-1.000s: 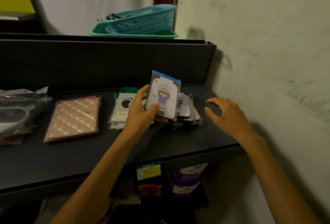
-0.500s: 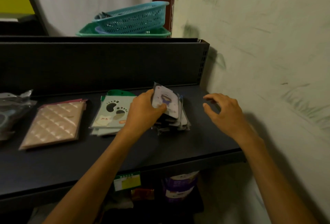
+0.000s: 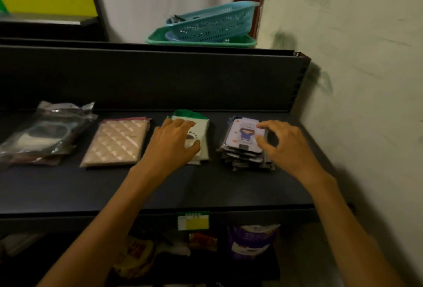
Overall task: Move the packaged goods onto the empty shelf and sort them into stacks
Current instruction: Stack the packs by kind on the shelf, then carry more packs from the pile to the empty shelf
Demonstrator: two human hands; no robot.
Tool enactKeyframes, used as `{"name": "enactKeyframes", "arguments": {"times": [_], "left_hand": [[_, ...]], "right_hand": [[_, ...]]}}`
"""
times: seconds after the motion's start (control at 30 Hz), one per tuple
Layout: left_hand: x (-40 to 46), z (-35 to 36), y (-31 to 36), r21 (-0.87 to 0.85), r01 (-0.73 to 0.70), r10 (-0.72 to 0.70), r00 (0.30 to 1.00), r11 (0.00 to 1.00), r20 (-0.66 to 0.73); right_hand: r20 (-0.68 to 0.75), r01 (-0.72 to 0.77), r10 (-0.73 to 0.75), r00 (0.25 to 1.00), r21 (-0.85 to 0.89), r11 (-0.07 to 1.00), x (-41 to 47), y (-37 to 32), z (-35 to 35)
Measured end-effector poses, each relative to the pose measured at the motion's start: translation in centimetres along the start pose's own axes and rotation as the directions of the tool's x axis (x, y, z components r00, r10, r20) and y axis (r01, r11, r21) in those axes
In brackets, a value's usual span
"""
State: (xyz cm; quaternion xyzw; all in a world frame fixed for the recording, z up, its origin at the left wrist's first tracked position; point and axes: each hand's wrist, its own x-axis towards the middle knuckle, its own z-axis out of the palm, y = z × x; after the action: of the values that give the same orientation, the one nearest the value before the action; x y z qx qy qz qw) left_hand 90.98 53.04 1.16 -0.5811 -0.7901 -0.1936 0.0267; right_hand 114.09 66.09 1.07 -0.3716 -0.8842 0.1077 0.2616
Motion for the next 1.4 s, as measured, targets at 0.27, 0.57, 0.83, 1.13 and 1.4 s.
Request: {"name": "enactKeyframes", "arguments": {"times": [0.27, 0.57, 0.83, 1.13, 1.4], "left_hand": [[-5.1, -3.5, -8.1, 0.028, 0.091, -0.09, 0.995, 0.995, -0.044], [-14.0, -9.5, -22.2, 0.041, 0.169, -0.16, 0.975, 0.985, -0.157], [-22.0, -14.1, -35.4, 0.039, 0.302, -0.297, 0.95, 0.953, -0.097], [-27.3, -18.4, -48.6, 0.038, 0.432, -0.425, 0.898, 0.901, -0.115], [-28.7, -21.7, -62.1, 0.067, 0.496, -0.486, 0.865, 0.866, -0.124]], "right_hand": [[0.066, 0.135, -0.135, 0.989, 0.008, 0.991, 1.9, -9.3, 4.7], [0.166, 0.234, -0.234, 0.958, 0.023, 0.972, 1.2, -25.2, 12.7], [0.235, 0.301, -0.304, 0.923, 0.047, 0.952, 1.3, -39.0, 19.9], [0.258, 0.441, -0.459, 0.85, 0.128, 0.888, 4.5, -53.4, 28.5], [0.29, 0.5, -0.524, 0.801, 0.158, 0.851, 8.5, -65.1, 36.6]]}}
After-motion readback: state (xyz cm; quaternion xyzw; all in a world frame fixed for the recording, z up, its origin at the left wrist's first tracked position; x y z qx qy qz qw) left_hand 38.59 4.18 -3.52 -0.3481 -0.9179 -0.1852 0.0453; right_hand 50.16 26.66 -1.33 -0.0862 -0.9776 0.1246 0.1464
